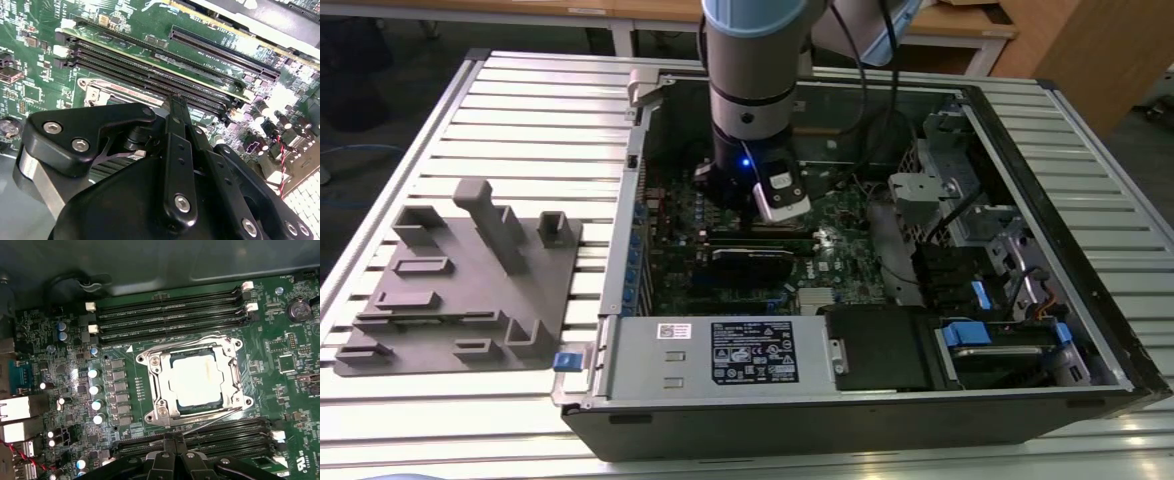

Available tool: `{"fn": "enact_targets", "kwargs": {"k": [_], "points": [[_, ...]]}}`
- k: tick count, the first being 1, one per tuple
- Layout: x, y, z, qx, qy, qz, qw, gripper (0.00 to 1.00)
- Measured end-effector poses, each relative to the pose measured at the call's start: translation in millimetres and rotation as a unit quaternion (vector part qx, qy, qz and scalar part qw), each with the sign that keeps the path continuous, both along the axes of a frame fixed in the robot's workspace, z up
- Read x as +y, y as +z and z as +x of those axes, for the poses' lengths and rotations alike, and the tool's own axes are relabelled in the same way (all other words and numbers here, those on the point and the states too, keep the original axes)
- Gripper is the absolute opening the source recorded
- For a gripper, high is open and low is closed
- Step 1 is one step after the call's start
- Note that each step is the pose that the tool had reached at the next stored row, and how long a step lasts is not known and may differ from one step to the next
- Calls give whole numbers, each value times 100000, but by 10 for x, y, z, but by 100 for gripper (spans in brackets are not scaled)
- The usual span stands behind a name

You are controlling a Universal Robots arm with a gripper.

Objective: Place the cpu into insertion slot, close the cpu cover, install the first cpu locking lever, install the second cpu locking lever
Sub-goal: 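Install the second cpu locking lever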

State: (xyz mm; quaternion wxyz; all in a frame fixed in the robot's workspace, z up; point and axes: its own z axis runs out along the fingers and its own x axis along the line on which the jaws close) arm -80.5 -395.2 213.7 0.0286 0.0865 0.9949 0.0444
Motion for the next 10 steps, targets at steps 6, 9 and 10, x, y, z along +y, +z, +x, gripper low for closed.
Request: {"fn": "enact_targets", "kwargs": {"k": [6,9,10], "points": [[-4,-21,-21,1,-1,889,99996,11],[-5,-41,-24,0,-2,1064,99994,11],[-6,-50,-26,0,3,1109,99994,11]]}}
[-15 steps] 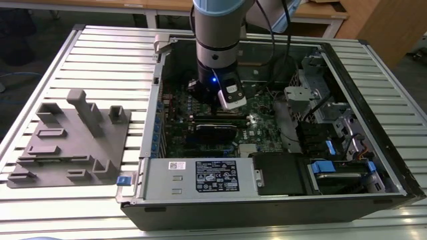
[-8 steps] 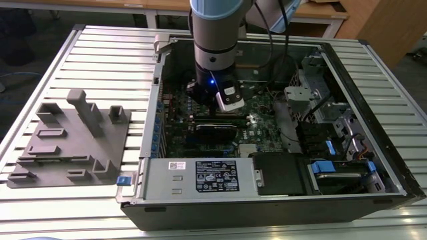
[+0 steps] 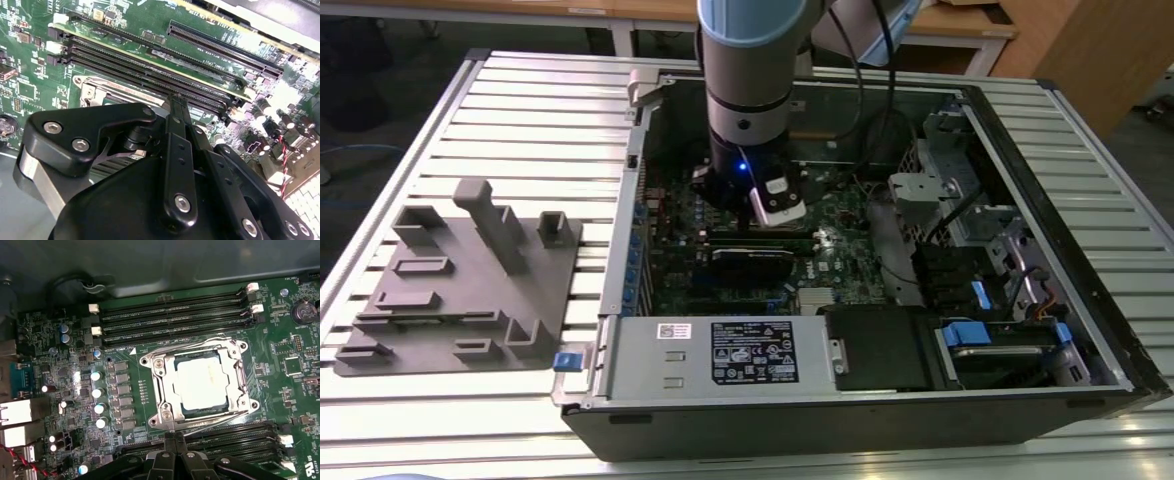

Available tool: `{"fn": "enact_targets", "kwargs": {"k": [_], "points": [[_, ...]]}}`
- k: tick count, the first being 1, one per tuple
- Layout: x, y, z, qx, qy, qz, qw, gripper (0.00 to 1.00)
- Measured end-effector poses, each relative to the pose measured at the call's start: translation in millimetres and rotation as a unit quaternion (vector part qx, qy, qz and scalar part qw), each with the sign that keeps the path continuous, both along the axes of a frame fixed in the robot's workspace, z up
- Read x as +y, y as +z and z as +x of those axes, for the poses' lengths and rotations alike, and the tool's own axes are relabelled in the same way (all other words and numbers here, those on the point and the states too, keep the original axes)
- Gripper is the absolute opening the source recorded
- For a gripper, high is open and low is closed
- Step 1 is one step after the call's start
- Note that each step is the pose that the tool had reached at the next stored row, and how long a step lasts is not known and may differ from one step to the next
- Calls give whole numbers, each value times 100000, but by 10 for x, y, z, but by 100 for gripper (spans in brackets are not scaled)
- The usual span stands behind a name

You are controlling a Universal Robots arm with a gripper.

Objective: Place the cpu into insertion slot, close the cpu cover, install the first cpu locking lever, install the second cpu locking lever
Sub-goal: 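Install the second cpu locking lever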

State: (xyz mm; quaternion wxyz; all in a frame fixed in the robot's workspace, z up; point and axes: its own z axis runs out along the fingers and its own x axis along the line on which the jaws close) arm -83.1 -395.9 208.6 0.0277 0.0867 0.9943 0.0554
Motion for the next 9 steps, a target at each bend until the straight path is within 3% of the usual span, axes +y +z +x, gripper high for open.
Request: {"fn": "enact_targets", "kwargs": {"k": [9], "points": [[-6,-81,-20,3,0,231,100000,11]]}}
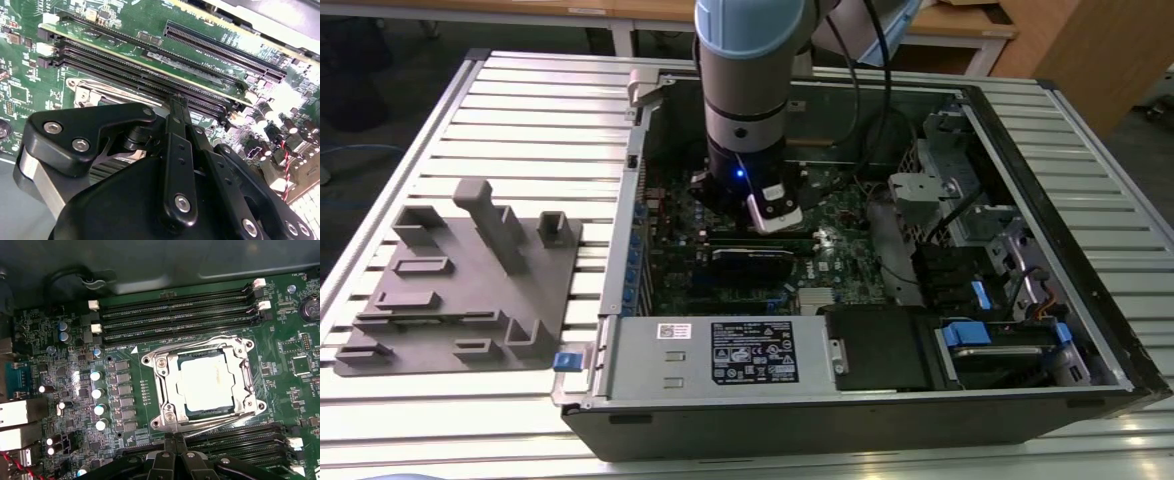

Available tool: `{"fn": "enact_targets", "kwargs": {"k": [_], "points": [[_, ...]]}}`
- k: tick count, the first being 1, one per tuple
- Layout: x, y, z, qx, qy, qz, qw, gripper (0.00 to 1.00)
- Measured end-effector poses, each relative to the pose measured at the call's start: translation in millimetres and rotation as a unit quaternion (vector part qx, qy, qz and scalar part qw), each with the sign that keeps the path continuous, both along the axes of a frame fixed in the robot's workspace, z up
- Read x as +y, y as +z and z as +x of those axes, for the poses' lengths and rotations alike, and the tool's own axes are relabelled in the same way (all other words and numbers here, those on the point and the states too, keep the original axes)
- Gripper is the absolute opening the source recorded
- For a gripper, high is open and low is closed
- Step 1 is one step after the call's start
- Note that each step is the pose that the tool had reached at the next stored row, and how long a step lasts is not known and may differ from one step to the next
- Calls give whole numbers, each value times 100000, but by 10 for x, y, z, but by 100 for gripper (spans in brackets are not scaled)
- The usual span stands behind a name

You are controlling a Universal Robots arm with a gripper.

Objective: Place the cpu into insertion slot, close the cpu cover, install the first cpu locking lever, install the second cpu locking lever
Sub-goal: 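Install the second cpu locking lever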

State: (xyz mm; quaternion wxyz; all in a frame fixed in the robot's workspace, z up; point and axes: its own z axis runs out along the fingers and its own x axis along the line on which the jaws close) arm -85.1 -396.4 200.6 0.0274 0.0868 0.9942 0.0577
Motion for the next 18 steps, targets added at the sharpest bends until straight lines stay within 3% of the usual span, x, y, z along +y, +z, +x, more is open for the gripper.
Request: {"fn": "enact_targets", "kwargs": {"k": [3,6,10,18], "points": [[0,-14,-9,4,-4,433,99999,11],[-1,-19,-14,-2,-5,1665,99986,11],[-4,-30,-17,4,-6,2920,99957,11],[-10,-56,-28,-1,-11,4585,99895,11]]}}
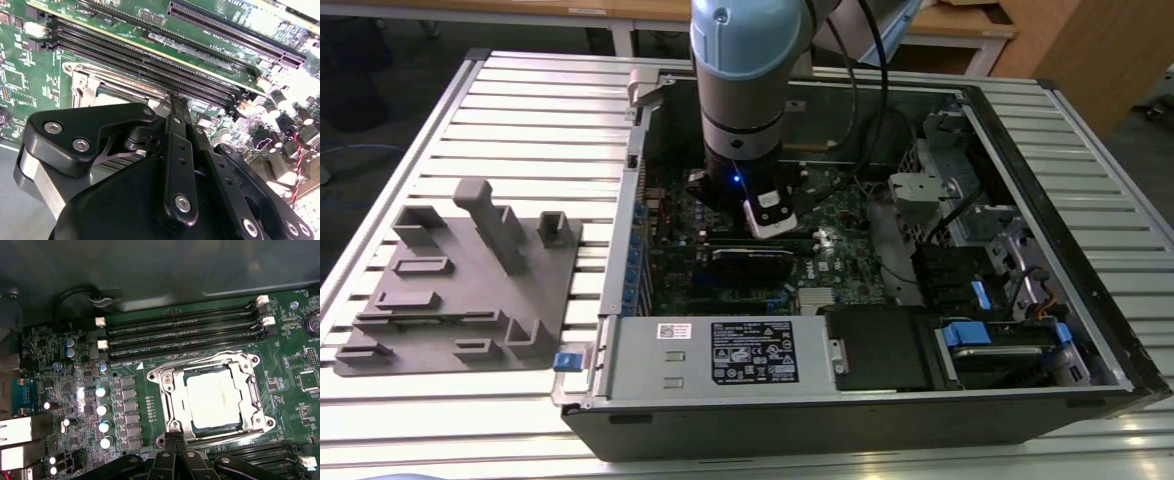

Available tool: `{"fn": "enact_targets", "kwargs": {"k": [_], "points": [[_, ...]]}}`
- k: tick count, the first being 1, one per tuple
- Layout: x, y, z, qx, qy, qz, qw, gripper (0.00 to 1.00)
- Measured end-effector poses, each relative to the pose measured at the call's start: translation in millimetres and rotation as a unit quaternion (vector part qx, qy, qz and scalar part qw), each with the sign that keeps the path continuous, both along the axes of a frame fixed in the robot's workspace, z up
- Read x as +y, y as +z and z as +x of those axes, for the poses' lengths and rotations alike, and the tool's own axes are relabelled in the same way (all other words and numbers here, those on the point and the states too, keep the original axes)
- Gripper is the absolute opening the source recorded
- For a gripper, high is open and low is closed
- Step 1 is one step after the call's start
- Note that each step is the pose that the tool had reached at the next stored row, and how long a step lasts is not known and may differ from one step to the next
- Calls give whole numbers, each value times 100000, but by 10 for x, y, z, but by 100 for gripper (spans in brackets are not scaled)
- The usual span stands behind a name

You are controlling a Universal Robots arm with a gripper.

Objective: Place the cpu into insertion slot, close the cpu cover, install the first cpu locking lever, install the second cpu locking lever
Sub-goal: 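Install the second cpu locking lever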

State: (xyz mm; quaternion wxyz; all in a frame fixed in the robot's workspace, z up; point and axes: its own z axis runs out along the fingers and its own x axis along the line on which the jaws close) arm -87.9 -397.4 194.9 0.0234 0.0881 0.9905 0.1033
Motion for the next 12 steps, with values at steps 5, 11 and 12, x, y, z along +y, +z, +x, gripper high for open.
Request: {"fn": "enact_targets", "kwargs": {"k": [5,11,12], "points": [[-4,-13,-19,4,13,1043,99995,11],[-8,-25,-43,2,-2,1974,99981,11],[-9,-26,-46,4,7,2113,99978,11]]}}
